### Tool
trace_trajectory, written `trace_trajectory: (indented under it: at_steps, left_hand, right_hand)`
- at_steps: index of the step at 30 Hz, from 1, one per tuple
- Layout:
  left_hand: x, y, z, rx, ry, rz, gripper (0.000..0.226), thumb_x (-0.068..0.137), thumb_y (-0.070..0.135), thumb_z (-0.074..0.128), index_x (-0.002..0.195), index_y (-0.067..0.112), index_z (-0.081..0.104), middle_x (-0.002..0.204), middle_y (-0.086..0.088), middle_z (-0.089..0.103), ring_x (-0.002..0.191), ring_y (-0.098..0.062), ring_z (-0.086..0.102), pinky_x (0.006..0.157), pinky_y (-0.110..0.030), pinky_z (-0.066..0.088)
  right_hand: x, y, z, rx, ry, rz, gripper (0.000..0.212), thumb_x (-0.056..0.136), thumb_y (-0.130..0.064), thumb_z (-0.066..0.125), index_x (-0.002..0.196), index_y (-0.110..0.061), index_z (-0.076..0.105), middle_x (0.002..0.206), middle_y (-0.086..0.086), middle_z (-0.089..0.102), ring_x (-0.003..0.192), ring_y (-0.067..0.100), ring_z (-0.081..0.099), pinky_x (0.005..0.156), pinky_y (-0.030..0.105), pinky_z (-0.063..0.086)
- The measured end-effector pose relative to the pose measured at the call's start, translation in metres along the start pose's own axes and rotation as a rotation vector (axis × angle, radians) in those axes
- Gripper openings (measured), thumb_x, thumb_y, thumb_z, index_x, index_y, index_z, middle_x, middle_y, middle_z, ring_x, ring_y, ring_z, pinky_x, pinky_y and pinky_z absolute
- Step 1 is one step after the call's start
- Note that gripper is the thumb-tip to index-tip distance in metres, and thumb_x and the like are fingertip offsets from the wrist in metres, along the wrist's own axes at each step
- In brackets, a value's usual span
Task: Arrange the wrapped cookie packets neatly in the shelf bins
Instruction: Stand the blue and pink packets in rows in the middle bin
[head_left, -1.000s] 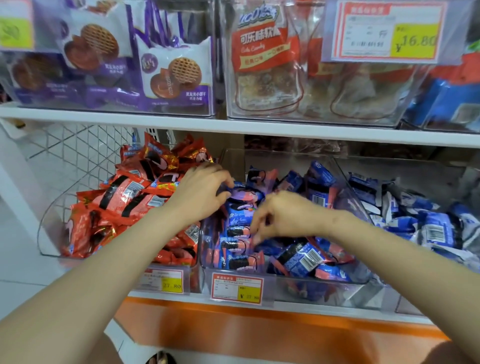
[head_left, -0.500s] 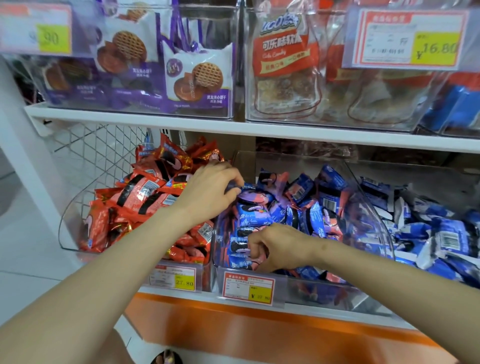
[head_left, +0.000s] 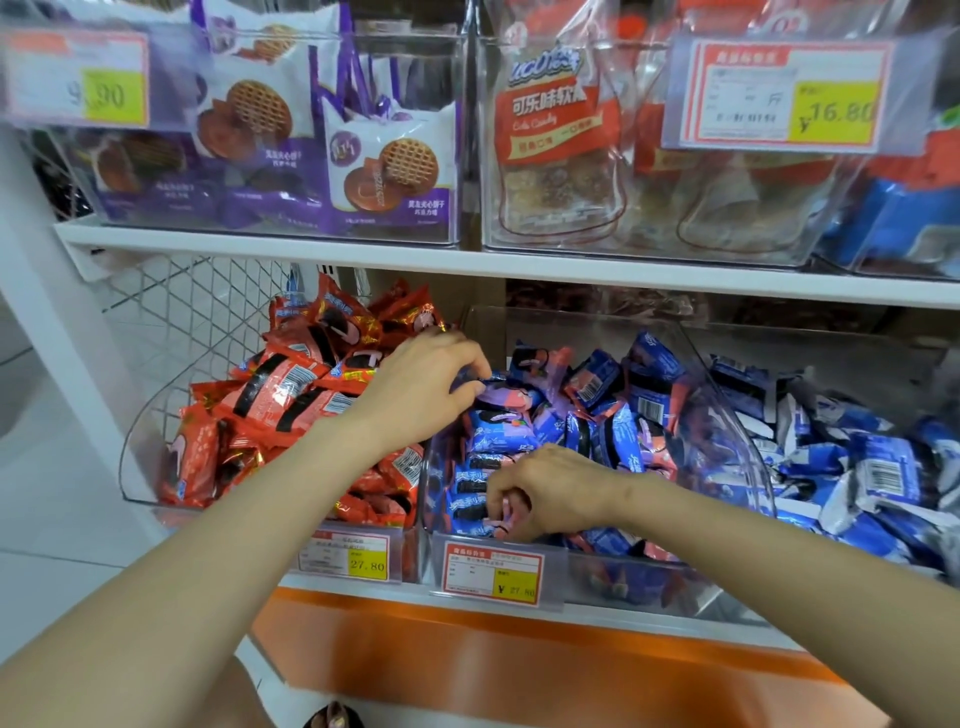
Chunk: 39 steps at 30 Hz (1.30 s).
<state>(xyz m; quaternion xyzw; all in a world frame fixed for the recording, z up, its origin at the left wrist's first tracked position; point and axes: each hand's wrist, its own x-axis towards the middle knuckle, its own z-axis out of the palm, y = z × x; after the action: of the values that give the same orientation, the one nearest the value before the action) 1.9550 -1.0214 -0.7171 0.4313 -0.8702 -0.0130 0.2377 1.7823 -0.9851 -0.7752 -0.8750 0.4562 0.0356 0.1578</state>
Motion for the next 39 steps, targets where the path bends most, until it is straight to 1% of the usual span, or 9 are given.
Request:
trace_trajectory:
  at_steps: [3,8,12,16,23,27,30,35,39]
  left_hand:
    - [-0.001,-0.002,-0.001,-0.004,0.004,-0.001,0.016,0.089,0.022,0.059,0.103,0.017,0.065,0.105,0.000,0.061,0.104,-0.020,0.050,0.085,-0.031,0.037]
    - [-0.003,-0.007,0.000,-0.012,0.012,0.005,0.015,0.088,0.020,0.060,0.102,0.016,0.065,0.107,0.000,0.062,0.106,-0.018,0.050,0.084,-0.029,0.035]
    - [-0.003,-0.010,-0.002,-0.010,0.020,0.006,0.015,0.088,0.020,0.060,0.101,0.017,0.065,0.106,0.001,0.062,0.106,-0.018,0.050,0.084,-0.029,0.036]
    - [-0.003,-0.012,-0.003,-0.004,0.029,0.010,0.015,0.088,0.021,0.061,0.101,0.017,0.066,0.107,0.001,0.062,0.107,-0.018,0.050,0.084,-0.028,0.036]
    - [-0.003,-0.006,0.000,0.008,-0.029,0.036,0.017,0.088,0.023,0.061,0.103,0.018,0.065,0.106,0.001,0.061,0.106,-0.019,0.048,0.086,-0.029,0.033]
    - [-0.005,0.003,0.002,0.093,-0.200,0.139,0.017,0.085,0.033,0.063,0.100,0.023,0.063,0.097,0.011,0.057,0.099,-0.011,0.047,0.091,-0.028,0.032]
    - [-0.007,0.012,0.007,0.209,-0.325,0.241,0.020,0.084,0.040,0.063,0.096,0.024,0.061,0.093,0.014,0.054,0.099,-0.008,0.046,0.086,-0.022,0.025]
    - [-0.007,0.019,0.018,0.311,-0.573,0.293,0.034,0.074,0.052,0.068,0.090,0.024,0.056,0.097,0.008,0.063,0.097,-0.014,0.054,0.077,-0.028,0.026]
    - [-0.003,0.025,0.030,0.515,-0.708,0.349,0.043,0.072,0.051,0.069,0.097,0.021,0.054,0.102,-0.001,0.063,0.098,-0.024,0.056,0.084,-0.033,0.039]
  right_hand:
    - [0.002,0.000,0.003,-0.025,0.012,-0.011,0.015,0.082,-0.031,0.069,0.078,-0.027,0.055,0.065,-0.017,0.046,0.068,0.008,0.046,0.074,0.021,0.027]
    - [0.010,-0.001,0.007,-0.080,0.077,-0.034,0.041,0.079,-0.031,0.072,0.058,-0.028,0.037,0.060,-0.016,0.042,0.064,0.009,0.042,0.077,0.023,0.026]
    - [0.011,-0.004,-0.001,-0.199,0.148,-0.048,0.046,0.078,-0.045,0.070,0.059,-0.027,0.032,0.061,-0.014,0.038,0.067,0.011,0.039,0.073,0.026,0.020]
    - [0.009,-0.006,0.003,-0.307,0.167,-0.087,0.043,0.082,-0.044,0.065,0.062,-0.027,0.032,0.063,-0.012,0.037,0.064,0.010,0.033,0.073,0.027,0.015]
    - [0.006,-0.009,0.005,-0.297,0.161,-0.087,0.028,0.084,-0.041,0.063,0.075,-0.022,0.044,0.068,-0.009,0.045,0.069,0.012,0.039,0.076,0.030,0.023]
    - [-0.001,-0.007,-0.002,-0.303,0.150,-0.075,0.029,0.081,-0.048,0.064,0.091,-0.023,0.055,0.082,-0.005,0.061,0.081,0.017,0.050,0.077,0.031,0.024]
    - [-0.018,-0.001,-0.023,-0.255,0.200,-0.021,0.042,0.075,-0.056,0.066,0.104,-0.026,0.059,0.074,-0.013,0.053,0.085,0.012,0.051,0.077,0.026,0.022]
    - [-0.063,0.028,-0.054,-0.068,0.445,0.090,0.026,0.077,-0.045,0.071,0.094,-0.025,0.065,0.068,-0.011,0.062,0.071,0.002,0.051,0.072,0.026,0.038]
    - [-0.090,0.055,-0.059,0.072,0.541,0.201,0.015,0.074,-0.040,0.075,0.083,-0.031,0.066,0.062,-0.016,0.058,0.063,-0.001,0.053,0.069,0.034,0.049]
